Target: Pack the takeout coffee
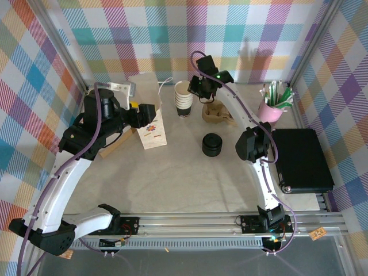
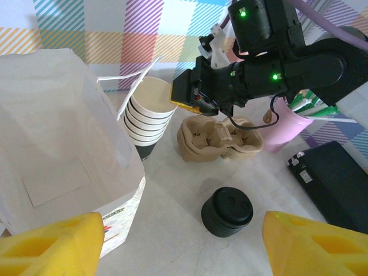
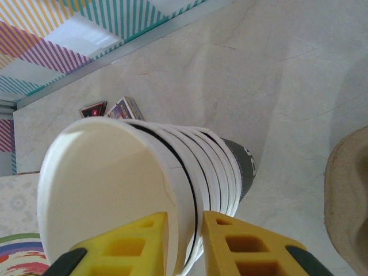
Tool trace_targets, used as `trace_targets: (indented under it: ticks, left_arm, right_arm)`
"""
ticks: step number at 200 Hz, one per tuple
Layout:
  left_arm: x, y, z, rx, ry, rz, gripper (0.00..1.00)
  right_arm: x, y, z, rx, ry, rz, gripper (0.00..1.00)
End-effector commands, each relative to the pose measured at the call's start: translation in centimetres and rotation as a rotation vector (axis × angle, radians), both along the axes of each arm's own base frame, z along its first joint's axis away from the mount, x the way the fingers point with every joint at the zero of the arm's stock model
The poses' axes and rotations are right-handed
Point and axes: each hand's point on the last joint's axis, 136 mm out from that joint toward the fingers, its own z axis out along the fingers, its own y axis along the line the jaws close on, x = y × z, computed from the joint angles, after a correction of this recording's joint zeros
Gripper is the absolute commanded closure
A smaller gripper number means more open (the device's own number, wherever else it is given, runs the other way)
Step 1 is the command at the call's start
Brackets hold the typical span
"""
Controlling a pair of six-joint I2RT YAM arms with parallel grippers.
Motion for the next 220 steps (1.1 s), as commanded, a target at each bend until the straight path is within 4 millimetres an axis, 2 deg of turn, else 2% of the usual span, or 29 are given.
trace_targets:
  ticks: [1,86,145,220]
  left_arm:
    - [-0.4,0.1,0.6,0.004,-0.037,-0.009,0.27]
    - [-0.3,0.3,0.7,0.026,-0.059,-0.006,0.26]
    - [-0.3,0.5,0.8,0.035,-0.073,0.002,0.25]
    - [-0.1,0.8,0.9,0.043,-0.089,0.016,0.24]
  right_arm:
    - [0.0,0.6,0.9,0.027,-0.014,0.002,0.81]
    - [-0.1,0.1,1.8,0.010,-0.029,-0.014,0.95]
    - [0.0,-0.2,3.0,0.000,-0.060,-0.017,0.97]
    - [0.1,-0.1,6.7,0.041,-0.142,-0.015,1.00]
